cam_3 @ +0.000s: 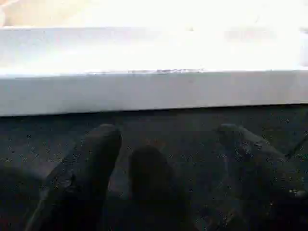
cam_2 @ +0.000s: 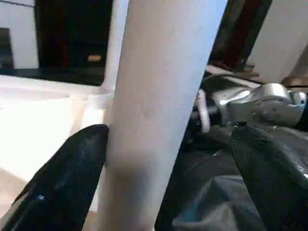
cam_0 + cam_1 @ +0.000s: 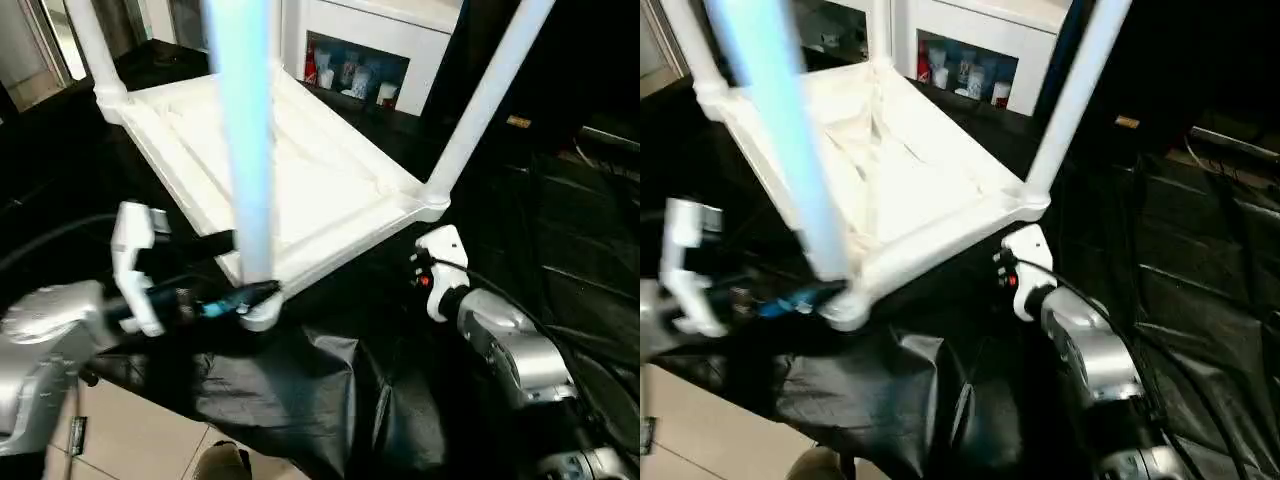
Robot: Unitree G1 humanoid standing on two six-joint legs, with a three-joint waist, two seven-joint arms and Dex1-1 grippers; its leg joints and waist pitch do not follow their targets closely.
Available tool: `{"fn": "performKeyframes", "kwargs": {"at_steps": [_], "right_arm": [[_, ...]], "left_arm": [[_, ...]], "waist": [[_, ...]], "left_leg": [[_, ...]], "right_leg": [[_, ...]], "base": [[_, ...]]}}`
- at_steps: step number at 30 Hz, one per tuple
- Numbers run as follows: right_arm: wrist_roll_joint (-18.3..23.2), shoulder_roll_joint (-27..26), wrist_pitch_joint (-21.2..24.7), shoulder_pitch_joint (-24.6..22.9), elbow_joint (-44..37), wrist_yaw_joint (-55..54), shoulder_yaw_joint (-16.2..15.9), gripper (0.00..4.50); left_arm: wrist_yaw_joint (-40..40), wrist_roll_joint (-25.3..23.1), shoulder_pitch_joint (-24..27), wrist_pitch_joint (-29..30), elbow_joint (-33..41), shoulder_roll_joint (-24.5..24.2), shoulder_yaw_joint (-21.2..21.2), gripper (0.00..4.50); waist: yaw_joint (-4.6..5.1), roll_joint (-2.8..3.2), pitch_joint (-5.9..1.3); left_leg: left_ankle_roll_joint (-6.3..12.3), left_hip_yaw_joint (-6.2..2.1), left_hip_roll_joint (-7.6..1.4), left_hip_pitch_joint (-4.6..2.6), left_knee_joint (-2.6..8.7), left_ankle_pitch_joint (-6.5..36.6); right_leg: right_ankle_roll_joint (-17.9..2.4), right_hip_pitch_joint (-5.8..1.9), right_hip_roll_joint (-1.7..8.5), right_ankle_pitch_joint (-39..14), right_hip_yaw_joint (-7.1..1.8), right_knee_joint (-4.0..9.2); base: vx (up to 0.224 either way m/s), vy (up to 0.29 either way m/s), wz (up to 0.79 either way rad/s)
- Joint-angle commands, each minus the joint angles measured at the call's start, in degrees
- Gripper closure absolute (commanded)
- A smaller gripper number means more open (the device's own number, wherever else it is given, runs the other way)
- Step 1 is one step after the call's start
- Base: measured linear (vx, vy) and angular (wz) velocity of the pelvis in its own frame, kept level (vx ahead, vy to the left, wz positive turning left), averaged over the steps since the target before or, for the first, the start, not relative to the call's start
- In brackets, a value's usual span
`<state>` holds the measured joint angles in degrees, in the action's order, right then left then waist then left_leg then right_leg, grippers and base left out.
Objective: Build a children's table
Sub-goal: Rotate table base
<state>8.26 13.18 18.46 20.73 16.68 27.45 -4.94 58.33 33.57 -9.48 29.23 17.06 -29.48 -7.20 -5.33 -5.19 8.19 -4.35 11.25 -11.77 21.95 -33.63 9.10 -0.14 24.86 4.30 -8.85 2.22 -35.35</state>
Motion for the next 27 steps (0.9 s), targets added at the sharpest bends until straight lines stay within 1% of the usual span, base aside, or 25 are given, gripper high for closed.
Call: {"fn": "performKeyframes", "kwargs": {"at_steps": [1,2,4,5,6,7,8,9,10,11,12,13,14,15,16,17,18,19,20,21,22,23,24,25,27], "right_arm": [[-0.9,-1.0,0.4,1.1,1.2,-1.1,-0.5,0.92],[-1.3,-1.6,-0.1,1.7,2.2,-1.4,-0.9,0.92],[-2.0,-2.8,-0.8,2.8,4.0,-2.3,-1.3,0.92],[-2.3,-3.2,-1.0,3.3,4.9,-2.5,-1.5,0.92],[-2.3,-3.3,-1.0,3.4,5.0,-2.5,-1.5,0.92],[-2.6,-3.8,-1.2,4.2,6.3,-2.7,-2.0,0.92],[-2.6,-3.8,-1.2,4.2,6.3,-2.7,-2.0,0.92],[-2.9,-4.1,-1.3,4.7,7.1,-2.5,-2.5,0.92],[-3.1,-4.3,-1.3,4.9,7.6,-2.5,-2.8,0.92],[-3.3,-4.5,-1.4,5.2,8.0,-2.4,-3.0,0.92],[-3.3,-4.5,-1.4,5.2,8.0,-2.4,-3.0,0.92],[-3.3,-4.6,-1.6,5.4,8.3,-2.4,-3.0,0.92],[-3.5,-4.6,-1.7,5.5,8.5,-2.3,-3.0,0.92],[-3.6,-4.7,-1.8,5.6,8.7,-2.2,-2.8,0.92],[-3.7,-4.8,-2.0,5.7,9.0,-2.2,-2.8,0.92],[-3.7,-4.8,-2.0,5.7,9.0,-2.2,-2.8,0.92],[-3.8,-4.8,-2.2,5.8,9.2,-2.1,-2.8,0.92],[-3.8,-4.8,-2.3,5.9,9.3,-2.1,-2.8,0.92],[-3.8,-4.7,-2.4,5.9,9.4,-2.1,-2.8,0.92],[-3.9,-4.7,-2.7,6.0,9.5,-2.1,-2.7,0.92],[-4.2,-4.7,-3.0,6.1,9.8,-2.3,-2.5,0.92],[-4.2,-4.7,-3.0,6.1,9.9,-2.3,-2.5,0.92],[-4.4,-4.6,-3.2,6.3,10.1,-2.4,-2.2,0.92],[-4.4,-4.6,-3.3,6.4,10.3,-2.3,-2.0,0.92],[-4.4,-4.4,-3.5,6.5,10.5,-2.2,-1.7,0.92]], "left_arm": [[-0.1,-1.0,-1.6,-1.1,0.4,1.4,3.3,0.05],[-0.2,-0.9,-2.6,-1.0,0.3,2.6,4.4,0.05],[-0.4,-0.4,-4.3,-0.6,0.4,4.5,6.2,0.05],[-0.6,0.1,-5.1,-0.4,0.4,5.2,6.9,0.05],[-0.6,0.1,-5.1,-0.3,0.4,5.2,7.0,0.05],[-0.8,0.7,-6.7,-0.3,0.2,7.0,8.8,0.05],[-0.8,0.7,-6.7,-0.3,0.2,7.0,8.8,0.05],[-0.8,0.9,-8.1,-0.4,0.0,8.7,10.5,0.05],[-0.9,0.9,-8.8,-0.5,-0.2,9.7,11.4,0.05],[-0.7,0.5,-10.2,-0.9,-1.0,11.8,13.5,0.05],[-0.7,0.4,-10.4,-1.0,-1.2,12.1,13.8,0.05],[-0.4,0.3,-11.1,-1.0,-1.7,13.5,15.2,0.05],[-0.4,-0.1,-11.4,-1.2,-2.1,14.1,15.8,0.05],[-0.3,-0.5,-11.9,-1.5,-2.8,15.0,16.9,0.05],[-0.3,-0.8,-12.3,-1.6,-3.2,15.4,17.5,0.05],[-0.4,-0.9,-12.3,-1.7,-3.3,15.5,17.5,0.05],[-0.6,-1.8,-13.3,-2.5,-5.0,16.8,18.5,0.05],[-0.7,-2.1,-13.5,-2.7,-5.5,17.2,18.7,0.05],[-0.8,-2.5,-13.9,-3.1,-6.4,17.6,19.0,0.05],[-1.4,-4.2,-14.5,-4.4,-8.0,18.2,19.5,0.05],[-2.6,-7.1,-15.7,-6.3,-10.9,18.9,20.4,0.05],[-2.7,-7.2,-15.7,-6.3,-11.1,18.9,20.4,0.05],[-3.5,-9.0,-16.5,-7.7,-13.0,19.1,21.0,0.05],[-3.8,-9.8,-16.9,-8.2,-14.0,19.3,21.4,0.05],[-4.4,-10.8,-17.4,-9.0,-15.0,19.9,22.1,0.05]], "waist": [[0.03,1.78,-4.86],[0.1,1.58,-4.97],[0.11,1.63,-5.06],[0.07,1.38,-5.13],[0.09,1.43,-5.16],[0.16,1.27,-5.28],[0.16,1.29,-5.31],[0.25,1.23,-5.3],[0.26,1.34,-5.34],[0.28,1.22,-5.37],[0.21,1.16,-5.42],[0.19,1.33,-5.46],[0.26,1.15,-5.49],[0.35,1.06,-5.48],[0.35,1.11,-5.5],[0.42,1.07,-5.43],[0.39,1.15,-5.5],[0.42,1.01,-5.45],[0.32,1.11,-5.5],[0.32,1.06,-5.48],[0.27,1.05,-5.48],[0.28,1.04,-5.62],[0.3,1.0,-5.6],[0.28,0.9,-5.76],[0.25,0.9,-5.72]], "left_leg": [[-3.14,-0.88,-1.06,-1.61,4.5,18.5],[-3.11,-0.94,-1.04,-1.29,4.5,17.2],[-2.97,-0.7,-0.99,-1.44,4.26,15.5],[-2.79,-0.6,-0.93,-1.28,4.18,14.6],[-2.77,-0.68,-0.87,-1.14,4.17,14.0],[-2.59,-0.63,-0.85,-1.06,4.1,13.1],[-2.46,-0.61,-0.82,-1.05,4.0,12.5],[-2.39,-0.6,-0.84,-0.97,4.01,12.2],[-2.33,-0.53,-0.78,-1.09,3.9,11.9],[-2.16,-0.45,-0.83,-1.18,3.87,11.7],[-2.14,-0.43,-0.81,-1.12,3.82,11.4],[-2.14,-0.46,-0.82,-1.06,3.83,11.2],[-2.15,-0.55,-0.83,-0.87,3.85,11.2],[-2.07,-0.56,-0.81,-0.81,3.84,11.3],[-1.9,-0.45,-0.8,-1.09,3.76,11.8],[-1.77,-0.49,-0.82,-1.01,3.79,12.0],[-1.75,-0.49,-0.83,-1.03,3.78,12.1],[-1.59,-0.43,-0.83,-1.09,3.72,12.4],[-1.65,-0.42,-0.87,-1.22,3.72,12.7],[-1.56,-0.49,-0.9,-1.21,3.78,12.9],[-1.56,-0.55,-0.93,-1.22,3.81,13.1],[-1.58,-0.55,-0.95,-1.26,3.77,13.1],[-1.63,-0.6,-0.96,-1.17,3.79,13.1],[-1.63,-0.63,-0.93,-1.14,3.76,13.2],[-1.73,-0.63,-0.96,-1.08,3.72,13.1]], "right_leg": [[-8.7,-2.27,2.7,-18.0,-2.16,4.12],[-8.8,-2.6,2.76,-16.7,-2.12,3.89],[-9.5,-2.46,2.71,-14.4,-2.18,3.68],[-9.6,-2.69,2.7,-13.2,-2.18,3.54],[-9.6,-2.84,2.74,-12.9,-2.16,3.41],[-9.5,-2.98,2.71,-12.0,-2.13,3.33],[-9.5,-3.03,2.7,-11.5,-2.12,3.26],[-9.6,-3.12,2.71,-11.1,-2.14,3.22],[-9.7,-2.96,2.65,-10.9,-2.1,3.25],[-9.8,-2.95,2.58,-10.3,-2.13,3.22],[-9.8,-3.06,2.58,-10.0,-2.14,3.23],[-9.9,-3.14,2.63,-9.4,-2.13,3.16],[-9.8,-3.37,2.67,-9.2,-2.07,3.09],[-9.7,-3.41,2.68,-9.4,-2.06,3.14],[-9.6,-3.22,2.66,-10.2,-2.1,3.32],[-9.6,-3.26,2.68,-10.6,-2.11,3.36],[-9.6,-3.3,2.7,-10.9,-2.1,3.43],[-9.4,-3.22,2.72,-11.7,-2.14,3.61],[-9.3,-3.14,2.75,-12.4,-2.14,3.7],[-9.1,-3.11,2.7,-12.7,-2.11,3.82],[-8.9,-3.11,2.7,-13.1,-2.08,3.87],[-8.8,-3.16,2.71,-13.2,-2.07,3.83],[-8.8,-3.22,2.78,-13.3,-2.06,3.83],[-8.6,-3.33,2.84,-13.9,-2.03,3.86],[-8.8,-3.3,2.92,-14.1,-2.04,3.84]], "base": [[0.0,0.0,0.0],[0.0,0.0,0.0],[0.0,0.0,0.0],[0.0,0.0,0.0],[0.0,0.0,0.0],[0.0,0.0,0.0],[0.0,0.0,0.0],[0.0,0.0,0.0],[0.0,0.0,0.0],[0.0,0.0,0.0],[0.0,0.0,0.0],[0.0,0.0,0.0],[0.0,0.0,0.0],[0.0,0.0,0.0],[0.0,0.0,0.0],[0.0,0.0,0.0],[0.0,0.0,0.0],[0.0,0.0,0.0],[0.0,0.0,0.0],[0.0,0.0,0.0],[0.0,0.0,0.0],[0.0,0.0,0.0],[0.0,0.0,0.0],[0.0,0.0,0.0],[0.0,0.0,0.0]]}}
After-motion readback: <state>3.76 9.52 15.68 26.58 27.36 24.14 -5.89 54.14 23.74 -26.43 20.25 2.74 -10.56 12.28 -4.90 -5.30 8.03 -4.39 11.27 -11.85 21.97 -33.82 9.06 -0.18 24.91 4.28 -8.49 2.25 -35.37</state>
